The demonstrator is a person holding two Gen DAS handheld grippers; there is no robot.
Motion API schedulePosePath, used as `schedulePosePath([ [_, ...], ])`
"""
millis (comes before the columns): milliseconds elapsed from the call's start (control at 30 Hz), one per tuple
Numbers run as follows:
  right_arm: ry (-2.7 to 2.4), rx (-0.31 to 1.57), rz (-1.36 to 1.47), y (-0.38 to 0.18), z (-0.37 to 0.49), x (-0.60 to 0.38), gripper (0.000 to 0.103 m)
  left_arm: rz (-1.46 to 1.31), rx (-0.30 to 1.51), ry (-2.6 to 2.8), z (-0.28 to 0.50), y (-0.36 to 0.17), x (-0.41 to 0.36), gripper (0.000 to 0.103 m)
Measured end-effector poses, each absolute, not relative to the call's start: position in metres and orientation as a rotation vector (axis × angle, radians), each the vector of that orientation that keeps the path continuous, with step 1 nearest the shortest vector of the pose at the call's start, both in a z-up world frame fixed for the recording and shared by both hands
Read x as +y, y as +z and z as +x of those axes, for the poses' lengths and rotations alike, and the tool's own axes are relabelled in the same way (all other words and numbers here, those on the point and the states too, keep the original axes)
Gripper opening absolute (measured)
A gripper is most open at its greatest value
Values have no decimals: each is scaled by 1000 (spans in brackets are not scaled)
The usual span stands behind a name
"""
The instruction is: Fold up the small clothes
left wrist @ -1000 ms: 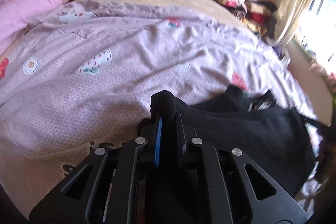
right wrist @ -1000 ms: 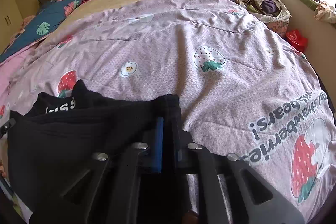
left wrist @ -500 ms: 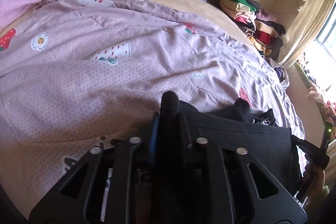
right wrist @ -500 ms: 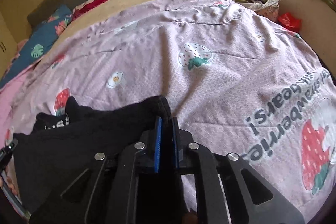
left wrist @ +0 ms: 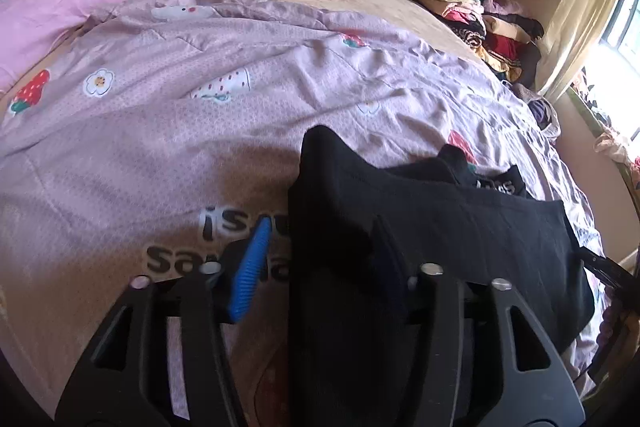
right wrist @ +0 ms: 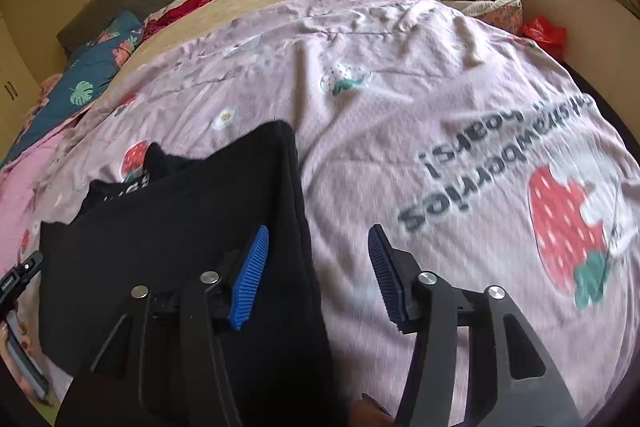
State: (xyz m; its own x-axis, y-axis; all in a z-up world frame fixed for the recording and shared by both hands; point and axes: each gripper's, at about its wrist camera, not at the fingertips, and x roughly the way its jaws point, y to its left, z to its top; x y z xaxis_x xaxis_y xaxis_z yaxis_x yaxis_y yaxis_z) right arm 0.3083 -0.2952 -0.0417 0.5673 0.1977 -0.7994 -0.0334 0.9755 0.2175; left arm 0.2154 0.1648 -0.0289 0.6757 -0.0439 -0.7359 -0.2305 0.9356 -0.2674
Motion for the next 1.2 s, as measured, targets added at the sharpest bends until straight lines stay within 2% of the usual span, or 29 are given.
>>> schedulePosePath([
  [33, 136, 956, 179, -41, 302, -295, 56, -351, 824, 109, 213, -28, 164, 57],
  [167, 131, 967, 135, -42, 284, -291, 56, -330, 834, 109, 203, -28, 161, 60],
  [233, 131, 973, 134, -44, 278, -292, 61, -319, 843, 109, 197, -29, 159, 62],
  [333, 121, 999, 162, -49, 268, -299, 61, -305, 852, 116, 189, -31, 157, 68],
  [633, 104, 1007, 187, -47, 235, -313, 62, -287, 889, 127, 167, -39, 154, 73],
  [700, 107, 1006, 195, -46, 228, -313, 62, -275, 895, 128, 163, -40, 152, 78],
  [733, 107, 1004, 196, -45, 226, -313, 67, -268, 897, 134, 161, -41, 152, 83],
  [800, 115, 989, 192, -41, 217, -309, 84, -268, 898, 131, 156, -40, 152, 83],
  [900, 133, 961, 169, -32, 208, -300, 84, -257, 904, 128, 149, -39, 151, 86],
  [967, 157, 944, 141, -26, 201, -290, 87, -246, 907, 131, 144, -38, 151, 92],
  [1200, 223, 911, 48, -12, 190, -253, 88, -234, 913, 156, 129, -34, 158, 93],
])
